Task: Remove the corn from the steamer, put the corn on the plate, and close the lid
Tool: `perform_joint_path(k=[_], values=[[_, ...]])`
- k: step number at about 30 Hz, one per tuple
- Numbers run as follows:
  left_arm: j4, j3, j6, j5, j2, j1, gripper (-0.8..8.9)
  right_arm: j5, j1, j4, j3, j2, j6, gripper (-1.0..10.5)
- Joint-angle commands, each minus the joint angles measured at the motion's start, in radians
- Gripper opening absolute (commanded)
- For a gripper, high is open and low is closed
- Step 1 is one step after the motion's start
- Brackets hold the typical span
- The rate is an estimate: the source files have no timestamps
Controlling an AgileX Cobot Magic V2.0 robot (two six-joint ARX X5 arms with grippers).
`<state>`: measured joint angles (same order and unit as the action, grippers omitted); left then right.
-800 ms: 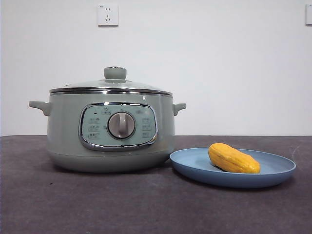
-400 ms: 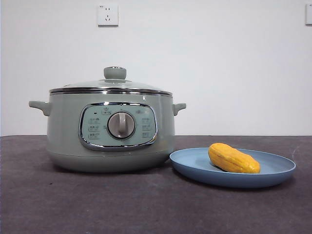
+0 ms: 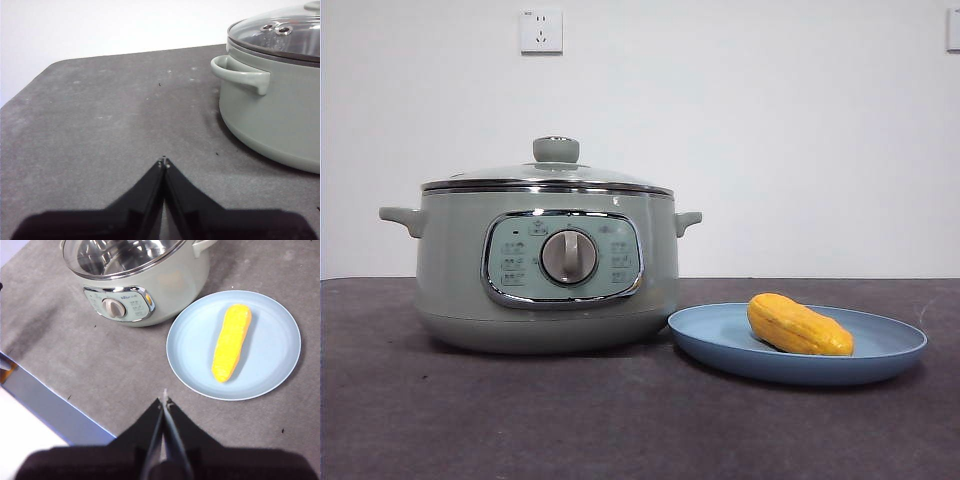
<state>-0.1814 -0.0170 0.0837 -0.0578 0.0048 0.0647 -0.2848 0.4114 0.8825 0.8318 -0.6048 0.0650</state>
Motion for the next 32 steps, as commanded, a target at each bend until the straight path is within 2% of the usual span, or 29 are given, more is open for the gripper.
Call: perform_joint_path(k=[1,5,6,11,17,22,29,32], values=[[0.001,0.013,-0.01,0.004,-0.003,0.003,-0.04,0.003,0.002,-0.005,-0.006,0.001,-0.003,0.0],[0.001,0.013,-0.01,0.004,-0.003,0.003,-0.04,0.004,0.002,-0.006,-0.006,0.001,-0.014,0.0],[0.001,0.013,-0.01,0.004,-0.003,0.003,-0.04,0.007,0.002,-0.007,-0.006,0.001,-0.06,0.0],[0.001,0.013,-0.01,0.004,-0.003,0.003,-0.04,-0.005,-0.063,-0.132,-0.009,0.029,-0.18,0.0],[0.001,0.013,-0.01,0.004,-0.003,0.003,-0.04,-0.005,-0.241,-0.35,-0.068,0.117,-0.187,0.0],[0.001,0.013,-0.01,0.004,-0.003,0.003,-0.04,-0.005,-0.388,-0.513,-0.254,0.247,-0.188,0.0],[0.001,0.013,-0.01,0.004,-0.003,0.003,-0.04,0.003,-0.46,-0.713,-0.56,0.447,-0.184,0.0],[0.001,0.013,-0.01,0.004,-0.003,0.003,-0.04,0.013,-0.467,-0.742,-0.649,0.505,-0.151,0.0]])
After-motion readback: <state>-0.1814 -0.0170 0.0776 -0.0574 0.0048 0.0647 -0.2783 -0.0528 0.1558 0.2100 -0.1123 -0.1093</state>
